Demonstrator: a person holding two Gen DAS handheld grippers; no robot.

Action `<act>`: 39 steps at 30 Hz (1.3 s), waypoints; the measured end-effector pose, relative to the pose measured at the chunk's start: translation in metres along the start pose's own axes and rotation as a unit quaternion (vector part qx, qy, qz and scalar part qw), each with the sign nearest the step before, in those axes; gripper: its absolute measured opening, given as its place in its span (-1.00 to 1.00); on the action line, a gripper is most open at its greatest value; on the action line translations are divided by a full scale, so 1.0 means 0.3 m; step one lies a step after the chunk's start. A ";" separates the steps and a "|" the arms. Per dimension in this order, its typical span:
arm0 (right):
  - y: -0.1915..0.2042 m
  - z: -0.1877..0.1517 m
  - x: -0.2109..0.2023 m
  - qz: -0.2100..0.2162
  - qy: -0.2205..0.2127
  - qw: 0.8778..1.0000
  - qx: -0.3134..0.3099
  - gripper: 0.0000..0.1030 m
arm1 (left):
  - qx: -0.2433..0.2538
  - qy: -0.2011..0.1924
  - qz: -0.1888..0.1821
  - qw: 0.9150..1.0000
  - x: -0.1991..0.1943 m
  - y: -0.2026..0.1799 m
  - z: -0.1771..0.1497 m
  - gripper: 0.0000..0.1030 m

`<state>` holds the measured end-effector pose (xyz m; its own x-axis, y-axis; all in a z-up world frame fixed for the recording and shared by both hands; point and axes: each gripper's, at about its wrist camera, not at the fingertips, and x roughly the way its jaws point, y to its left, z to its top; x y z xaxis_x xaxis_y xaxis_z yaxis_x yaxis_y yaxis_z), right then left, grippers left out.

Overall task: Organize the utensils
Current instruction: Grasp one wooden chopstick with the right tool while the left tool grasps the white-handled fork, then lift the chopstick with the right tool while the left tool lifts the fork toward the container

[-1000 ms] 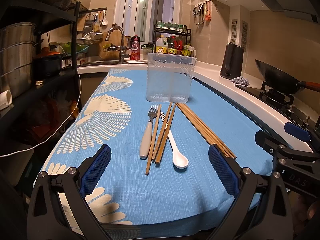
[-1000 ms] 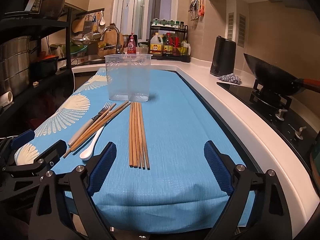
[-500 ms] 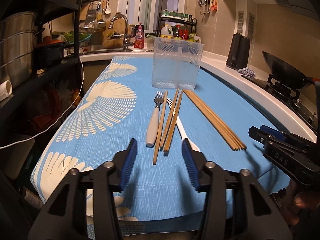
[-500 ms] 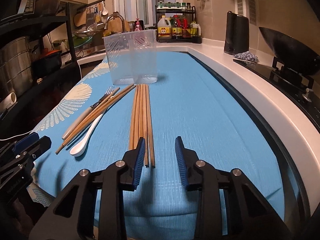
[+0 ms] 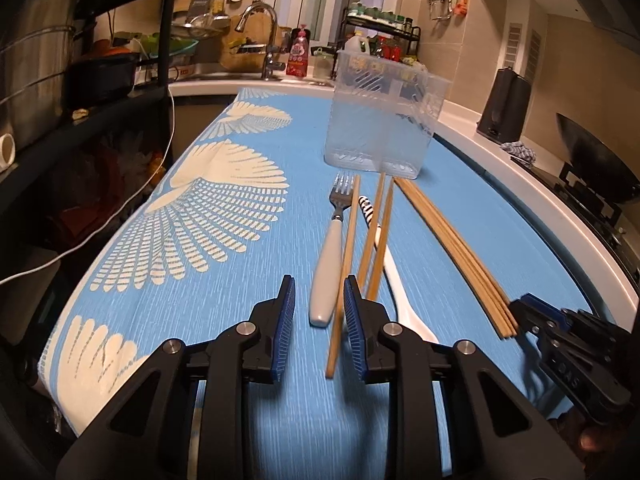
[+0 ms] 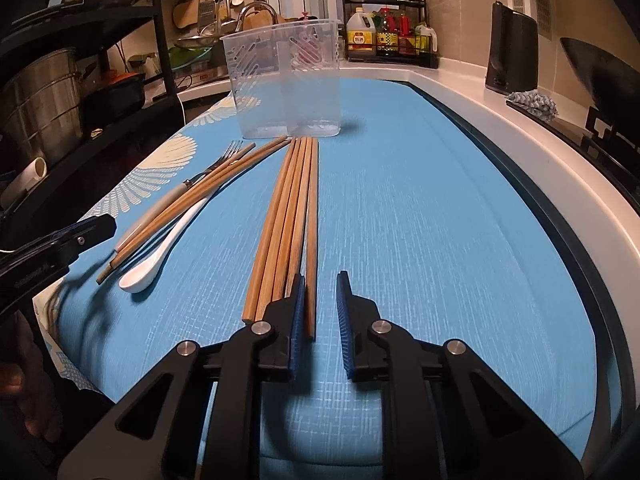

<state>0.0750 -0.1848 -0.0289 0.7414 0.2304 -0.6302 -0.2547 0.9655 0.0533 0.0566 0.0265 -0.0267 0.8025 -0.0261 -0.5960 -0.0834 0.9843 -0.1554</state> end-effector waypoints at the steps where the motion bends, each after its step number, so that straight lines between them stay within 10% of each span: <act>1: 0.000 0.000 0.001 0.000 0.000 1.000 -0.003 -0.68 | -0.004 0.006 0.001 1.000 0.014 0.003 0.003 -0.51; 23: -0.041 -0.011 -0.056 -0.038 -0.013 0.999 0.014 -0.90 | 0.024 0.033 0.009 0.999 0.015 0.007 -0.033 -0.66; 39: -0.049 -0.025 -0.024 -0.036 -0.009 0.999 0.011 -0.56 | 0.043 -0.007 0.028 0.999 0.021 -0.004 -0.048 -0.63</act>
<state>0.0688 -0.2014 -0.0308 0.7687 0.1632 -0.6184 -0.1876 0.9819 0.0259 0.0532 0.0226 -0.0415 0.8058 0.0317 -0.5913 -0.0787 0.9954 -0.0538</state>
